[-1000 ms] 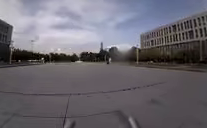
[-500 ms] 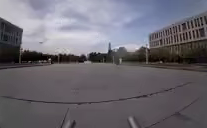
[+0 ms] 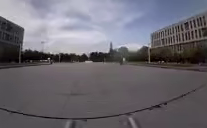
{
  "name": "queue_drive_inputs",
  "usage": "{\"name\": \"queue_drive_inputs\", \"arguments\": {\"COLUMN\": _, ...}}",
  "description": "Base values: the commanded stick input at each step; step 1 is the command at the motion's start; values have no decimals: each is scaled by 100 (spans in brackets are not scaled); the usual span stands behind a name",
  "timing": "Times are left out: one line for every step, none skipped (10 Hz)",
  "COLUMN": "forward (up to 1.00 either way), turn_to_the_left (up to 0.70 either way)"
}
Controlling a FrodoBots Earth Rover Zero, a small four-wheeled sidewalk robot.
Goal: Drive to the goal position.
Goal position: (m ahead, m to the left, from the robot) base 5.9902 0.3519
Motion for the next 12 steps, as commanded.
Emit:
{"name": "queue_drive_inputs", "arguments": {"forward": 100, "turn_to_the_left": 0}}
{"name": "queue_drive_inputs", "arguments": {"forward": 100, "turn_to_the_left": 0}}
{"name": "queue_drive_inputs", "arguments": {"forward": 100, "turn_to_the_left": 0}}
{"name": "queue_drive_inputs", "arguments": {"forward": 100, "turn_to_the_left": 0}}
{"name": "queue_drive_inputs", "arguments": {"forward": 100, "turn_to_the_left": 0}}
{"name": "queue_drive_inputs", "arguments": {"forward": 100, "turn_to_the_left": 0}}
{"name": "queue_drive_inputs", "arguments": {"forward": 100, "turn_to_the_left": 0}}
{"name": "queue_drive_inputs", "arguments": {"forward": 100, "turn_to_the_left": 0}}
{"name": "queue_drive_inputs", "arguments": {"forward": 100, "turn_to_the_left": 0}}
{"name": "queue_drive_inputs", "arguments": {"forward": 100, "turn_to_the_left": 0}}
{"name": "queue_drive_inputs", "arguments": {"forward": 100, "turn_to_the_left": 0}}
{"name": "queue_drive_inputs", "arguments": {"forward": 100, "turn_to_the_left": 0}}
